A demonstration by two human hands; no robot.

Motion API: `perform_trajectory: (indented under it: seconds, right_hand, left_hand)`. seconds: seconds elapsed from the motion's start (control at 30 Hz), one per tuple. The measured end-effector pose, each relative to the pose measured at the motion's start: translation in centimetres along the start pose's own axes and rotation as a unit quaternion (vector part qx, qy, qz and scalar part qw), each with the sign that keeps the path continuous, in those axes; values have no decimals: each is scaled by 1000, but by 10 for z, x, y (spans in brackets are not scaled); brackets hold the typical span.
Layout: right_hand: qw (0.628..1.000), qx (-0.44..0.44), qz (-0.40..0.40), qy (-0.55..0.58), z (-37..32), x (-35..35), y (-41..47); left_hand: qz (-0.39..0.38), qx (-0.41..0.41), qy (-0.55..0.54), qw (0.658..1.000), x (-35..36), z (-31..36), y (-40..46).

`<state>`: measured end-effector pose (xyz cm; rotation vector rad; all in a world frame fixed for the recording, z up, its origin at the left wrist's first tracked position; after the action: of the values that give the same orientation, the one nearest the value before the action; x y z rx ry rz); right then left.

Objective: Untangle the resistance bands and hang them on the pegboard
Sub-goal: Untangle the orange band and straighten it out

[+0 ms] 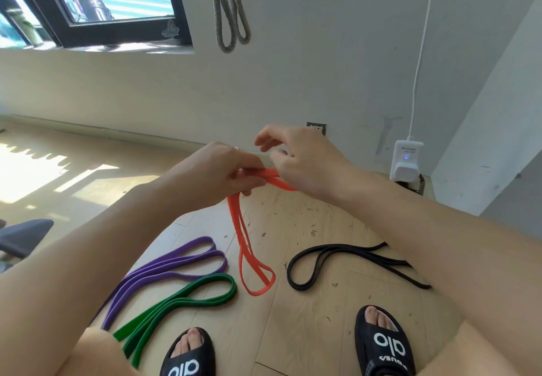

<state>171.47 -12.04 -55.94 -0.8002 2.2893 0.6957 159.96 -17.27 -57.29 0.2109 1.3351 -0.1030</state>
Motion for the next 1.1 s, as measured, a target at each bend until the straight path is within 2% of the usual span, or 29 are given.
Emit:
perform_trajectory:
  seconds: [0.1, 0.2, 0.27, 0.37, 0.53, 0.73, 0.87, 1.1]
  right_hand:
    - [999, -33, -6, -24, -14, 16, 4]
    - [995, 56, -72, 44, 1, 35, 2]
    - [992, 79, -96, 34, 8, 37, 0]
    - [995, 62, -81, -12, 6, 29, 3]
    - [996, 52, -49, -60, 3, 16, 6]
    - [999, 43, -9, 5, 2, 8, 4]
    - [994, 56, 28, 86, 5, -6, 4]
    - [983, 93, 52, 150, 14, -8, 4]
  left_hand:
    - [5, -11, -35, 999, 2, 5, 3]
    - [28, -56, -86, 994, 4, -2, 4]
    - [32, -55, -127, 990, 5, -1, 2]
    - [26, -42, -175, 983, 5, 3, 0]
    - [15, -28, -150, 988, 7, 2, -1]
    - [32, -16, -134, 990, 14, 3, -3]
    - [25, -10, -164, 986, 18, -1, -4]
    - [7, -29, -183, 983, 32, -3, -1]
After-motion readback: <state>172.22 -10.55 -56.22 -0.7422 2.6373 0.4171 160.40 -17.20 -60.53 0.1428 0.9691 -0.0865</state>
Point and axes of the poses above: each hand's wrist, its own y-axis towards the middle knuckle, its own x-axis out of the palm, z = x × y, the point moved 7 cm from there along y, towards the middle knuckle, and after that the axes turned 5 degrees about y, right-handed, at the moved point
